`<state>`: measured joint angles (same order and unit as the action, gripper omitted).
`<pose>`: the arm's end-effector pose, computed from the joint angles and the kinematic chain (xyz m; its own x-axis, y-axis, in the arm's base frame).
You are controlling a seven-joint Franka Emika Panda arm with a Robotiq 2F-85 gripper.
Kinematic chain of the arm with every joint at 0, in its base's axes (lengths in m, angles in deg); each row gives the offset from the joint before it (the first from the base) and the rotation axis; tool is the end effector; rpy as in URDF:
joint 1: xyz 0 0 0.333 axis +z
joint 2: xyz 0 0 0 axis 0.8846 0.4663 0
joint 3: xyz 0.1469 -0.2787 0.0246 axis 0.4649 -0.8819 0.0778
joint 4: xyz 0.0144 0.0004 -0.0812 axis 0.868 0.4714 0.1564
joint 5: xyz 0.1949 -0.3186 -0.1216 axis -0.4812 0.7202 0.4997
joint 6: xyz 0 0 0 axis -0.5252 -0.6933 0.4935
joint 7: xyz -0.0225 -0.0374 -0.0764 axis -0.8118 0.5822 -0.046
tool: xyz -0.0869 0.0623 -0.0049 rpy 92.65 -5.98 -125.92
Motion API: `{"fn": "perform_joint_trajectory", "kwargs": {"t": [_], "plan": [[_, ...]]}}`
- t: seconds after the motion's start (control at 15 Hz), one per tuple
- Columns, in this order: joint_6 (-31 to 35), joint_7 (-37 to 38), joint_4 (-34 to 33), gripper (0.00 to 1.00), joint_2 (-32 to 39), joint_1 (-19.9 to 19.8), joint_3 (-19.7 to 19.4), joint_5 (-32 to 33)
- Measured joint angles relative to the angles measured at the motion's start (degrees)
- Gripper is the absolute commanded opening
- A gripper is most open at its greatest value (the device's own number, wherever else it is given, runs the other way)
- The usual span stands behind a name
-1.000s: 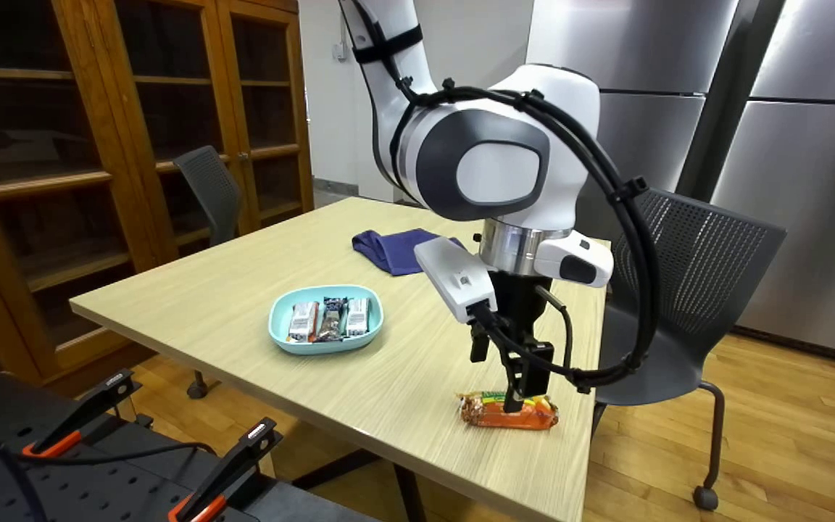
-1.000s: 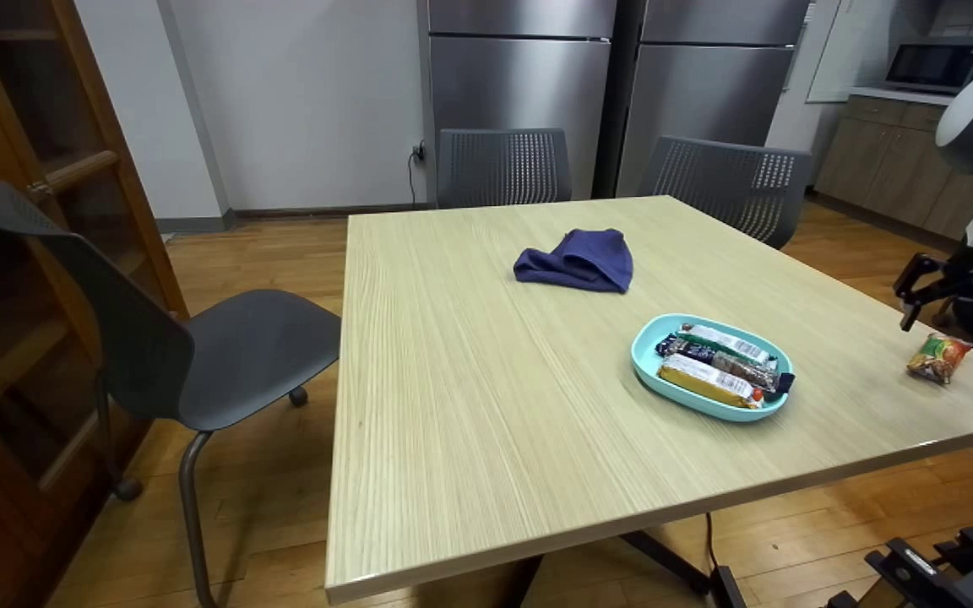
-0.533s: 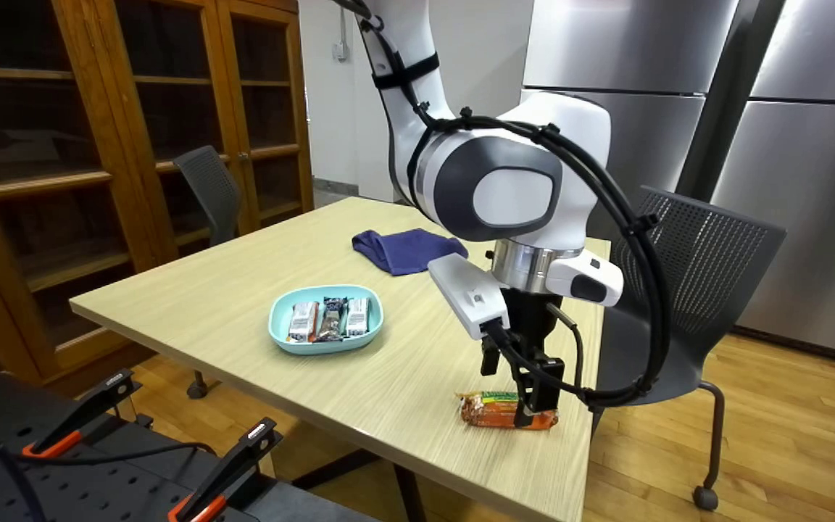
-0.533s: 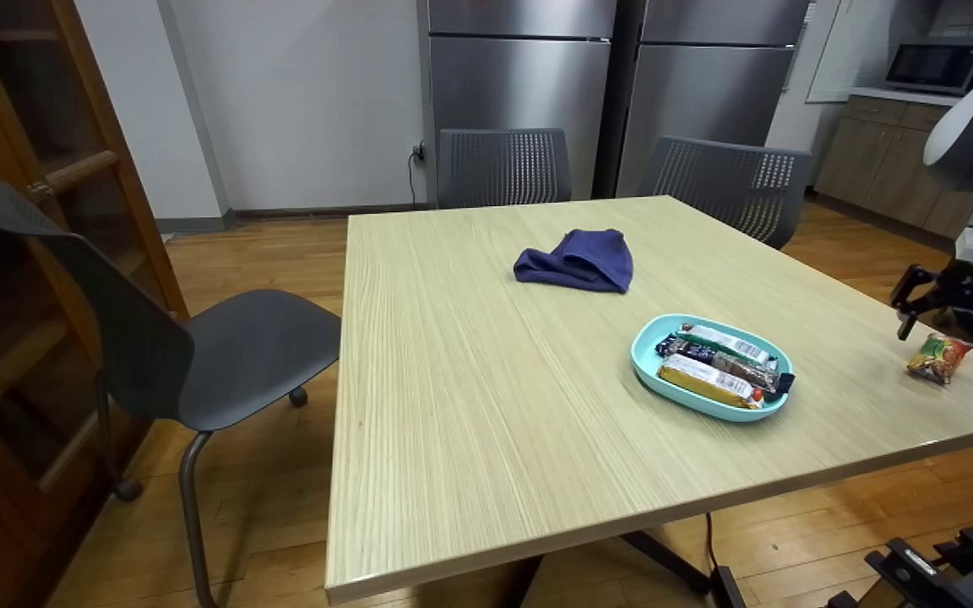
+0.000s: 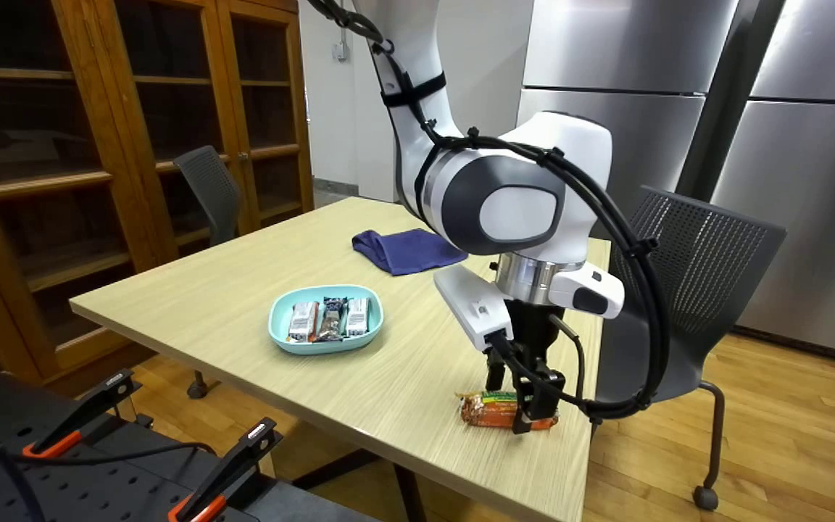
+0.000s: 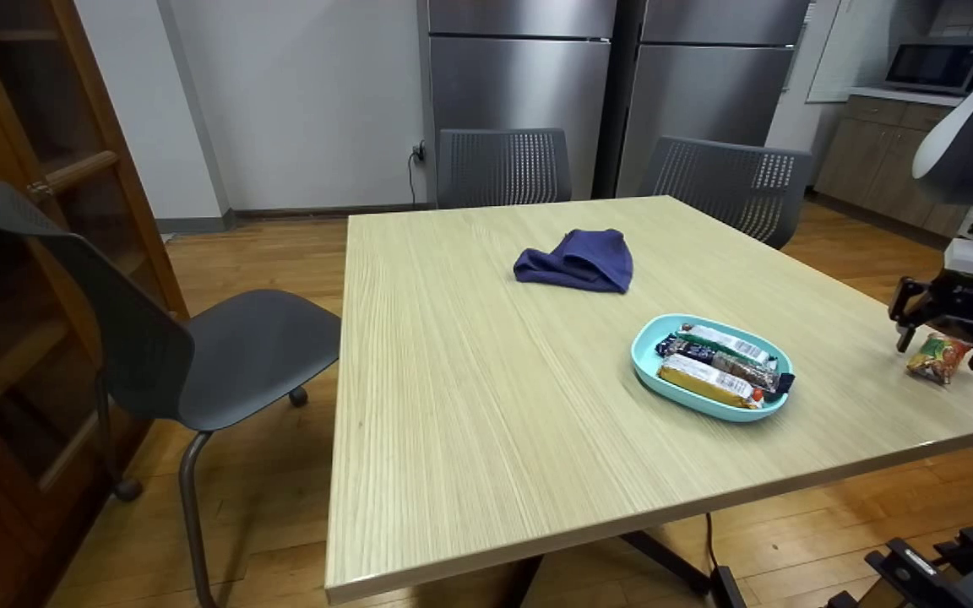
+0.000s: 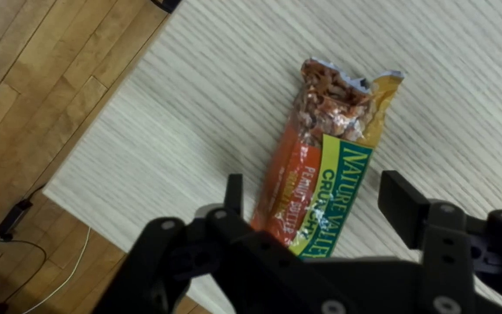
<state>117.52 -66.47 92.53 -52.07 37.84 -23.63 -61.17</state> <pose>0.3979 -0.3472 0.1115 0.6185 -0.7839 -0.0535 -0.7831 -0.6206 0.0403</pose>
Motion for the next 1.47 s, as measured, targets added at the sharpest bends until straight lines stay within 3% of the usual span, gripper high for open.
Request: {"fn": "perform_joint_trajectory", "kwargs": {"t": [0.2,0.33,0.73,1.07,1.47], "plan": [[0.0,0.0,-0.4,0.27,0.4,0.0,0.2,0.0],[0.0,0.0,-0.6,0.17,0.5,-0.1,0.3,0.0],[0.1,-0.1,-0.8,0.17,0.1,0.0,1.3,0.0],[0.5,-0.8,0.8,0.17,-4.2,0.5,5.1,0.0],[0.5,-1.0,5.5,0.17,-11.0,4.9,8.8,0.0]]}}
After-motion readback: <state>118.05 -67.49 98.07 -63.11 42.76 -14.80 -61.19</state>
